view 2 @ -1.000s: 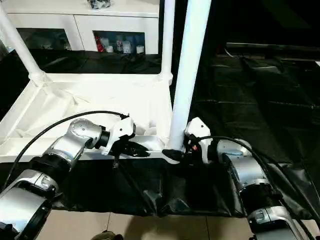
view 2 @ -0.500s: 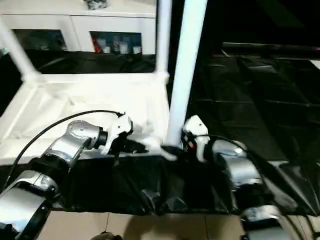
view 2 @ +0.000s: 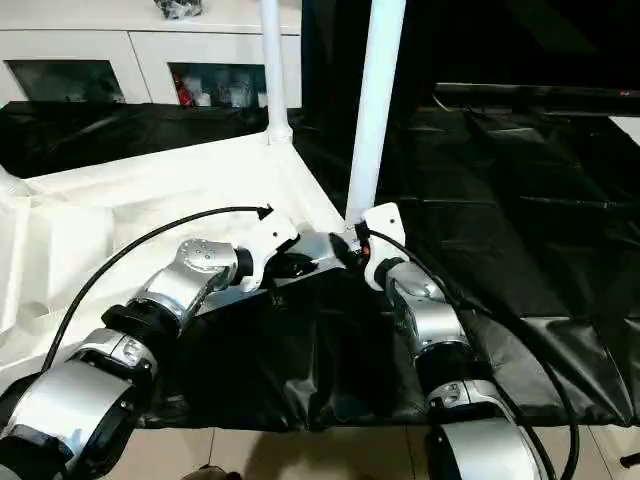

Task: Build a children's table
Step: Rotate leg to tighten

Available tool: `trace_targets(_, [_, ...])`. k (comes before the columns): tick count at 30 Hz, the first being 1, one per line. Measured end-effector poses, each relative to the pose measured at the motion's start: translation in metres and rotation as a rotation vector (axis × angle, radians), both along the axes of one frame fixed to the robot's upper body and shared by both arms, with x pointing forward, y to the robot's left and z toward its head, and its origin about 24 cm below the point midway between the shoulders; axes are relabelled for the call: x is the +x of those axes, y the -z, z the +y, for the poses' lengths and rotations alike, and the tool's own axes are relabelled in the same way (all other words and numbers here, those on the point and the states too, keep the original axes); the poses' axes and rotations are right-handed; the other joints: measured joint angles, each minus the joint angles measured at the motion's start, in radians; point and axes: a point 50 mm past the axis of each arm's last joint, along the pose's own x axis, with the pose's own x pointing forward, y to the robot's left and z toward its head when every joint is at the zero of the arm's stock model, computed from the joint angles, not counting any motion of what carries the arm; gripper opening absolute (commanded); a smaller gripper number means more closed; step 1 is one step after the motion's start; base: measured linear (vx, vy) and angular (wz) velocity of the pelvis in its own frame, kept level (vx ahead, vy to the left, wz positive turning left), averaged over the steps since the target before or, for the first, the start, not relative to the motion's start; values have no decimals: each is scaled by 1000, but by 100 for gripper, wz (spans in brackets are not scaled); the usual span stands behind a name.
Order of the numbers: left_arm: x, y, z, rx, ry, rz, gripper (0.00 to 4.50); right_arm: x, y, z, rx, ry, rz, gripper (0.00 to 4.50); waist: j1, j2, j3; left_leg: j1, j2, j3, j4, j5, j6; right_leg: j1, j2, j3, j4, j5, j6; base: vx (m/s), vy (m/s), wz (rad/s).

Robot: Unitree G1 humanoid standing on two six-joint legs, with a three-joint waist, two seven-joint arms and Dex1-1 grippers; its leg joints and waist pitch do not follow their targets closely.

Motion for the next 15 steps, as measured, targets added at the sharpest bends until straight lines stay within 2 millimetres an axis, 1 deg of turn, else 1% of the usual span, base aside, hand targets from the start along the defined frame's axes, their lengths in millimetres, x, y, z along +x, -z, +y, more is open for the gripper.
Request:
trace_targets(2, [-2, 0, 4, -2, 31, 5, 0, -5, 1, -3, 7, -67, -2, 394, 0, 0, 0, 0, 0, 0, 0, 0, 0, 0, 0, 0, 0, 0, 0, 0, 0, 0])
trace_targets(6, [-6, 1, 14, -9, 87, 18, 0, -12, 1, -10, -5, -195, -5, 394, 0, 1, 0, 0, 0, 0, 0, 0, 0, 0, 0, 0, 1, 0, 0, 0, 0, 0])
trace_targets(10, [-14, 1, 24, -26, 198, 55, 0, -27, 0, -20, 13, -379, 10, 394, 18, 2, 0, 0, 1, 0, 0, 0, 0, 0, 0, -1, 1, 0, 0, 0, 0, 0])
trace_targets(13, [-19, 0, 30, -31, 274, 84, 0, -36, -4, -22, 21, -514, 35, 394, 29, 4, 1, 0, 1, 0, 0, 0, 0, 0, 0, -1, 1, 0, 0, 0, 0, 0])
trace_targets(14, [-20, 0, 31, -32, 289, 91, 0, -37, -4, -22, 22, -538, 41, 379, 31, 4, 1, -1, 1, 1, 0, 0, 0, 0, 0, -1, 0, 0, 0, 0, 0, 0])
trace_targets(15, [-21, 0, 31, -32, 301, 96, 0, -38, -5, -21, 28, -553, 43, 379, 34, 5, 1, -1, 1, 1, 0, 0, 0, 0, 0, -1, 1, 0, 0, 0, 0, 0])
